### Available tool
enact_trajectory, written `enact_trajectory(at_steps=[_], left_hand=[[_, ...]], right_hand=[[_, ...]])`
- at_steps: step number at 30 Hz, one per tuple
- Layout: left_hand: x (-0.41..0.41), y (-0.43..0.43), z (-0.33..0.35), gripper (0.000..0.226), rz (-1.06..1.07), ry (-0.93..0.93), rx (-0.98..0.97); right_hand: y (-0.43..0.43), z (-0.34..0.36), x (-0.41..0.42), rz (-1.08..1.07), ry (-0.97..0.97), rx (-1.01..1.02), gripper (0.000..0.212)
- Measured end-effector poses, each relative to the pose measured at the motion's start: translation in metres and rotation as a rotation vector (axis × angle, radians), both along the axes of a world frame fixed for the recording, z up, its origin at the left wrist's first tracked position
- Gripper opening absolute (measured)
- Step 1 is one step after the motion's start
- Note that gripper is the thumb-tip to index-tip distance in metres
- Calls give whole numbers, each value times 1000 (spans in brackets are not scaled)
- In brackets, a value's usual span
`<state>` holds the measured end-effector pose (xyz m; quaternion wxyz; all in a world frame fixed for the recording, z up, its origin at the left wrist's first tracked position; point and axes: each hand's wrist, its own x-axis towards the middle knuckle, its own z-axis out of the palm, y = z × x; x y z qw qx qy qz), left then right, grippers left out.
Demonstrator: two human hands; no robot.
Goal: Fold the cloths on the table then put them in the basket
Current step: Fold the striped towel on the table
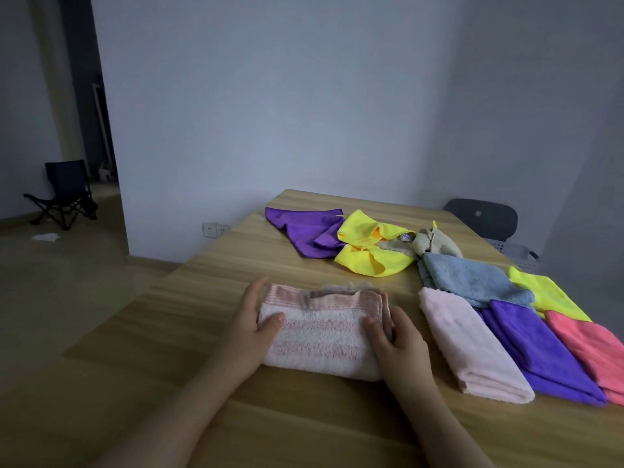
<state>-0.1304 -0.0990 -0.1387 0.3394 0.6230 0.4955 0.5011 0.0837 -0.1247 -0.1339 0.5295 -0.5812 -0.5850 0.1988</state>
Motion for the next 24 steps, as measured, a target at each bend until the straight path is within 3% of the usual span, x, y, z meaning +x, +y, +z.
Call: enact_trajectory(at_steps=[2,3,9,11,13,17,20,24], left_hand=[[4,-1,0,54,67,47,67],[6,-1,0,53,92,73,100],[0,-1,9,27,-29,55,80],[-3,-2,10,15,-118,58,51],[-2,1,7,17,-131,114,11],[5,3,4,15,17,180,-107],[10,2,5,11,114,226,-109],[9,1,7,25,197,84,-87]], right_hand=[[2,0,-3,-75,-16,16,10],[3,0,-4,-91,1,1,20],[6,3,-4,-56,132,-101,48],[6,4,0,-83,121,-86,46],[6,3,2,-99,72,-84,39],[9,4,2,-112,-119,-176,17],[12,5,-2,-165,-204,-210,13],[10,5,-5,-131,-246,-220,16]])
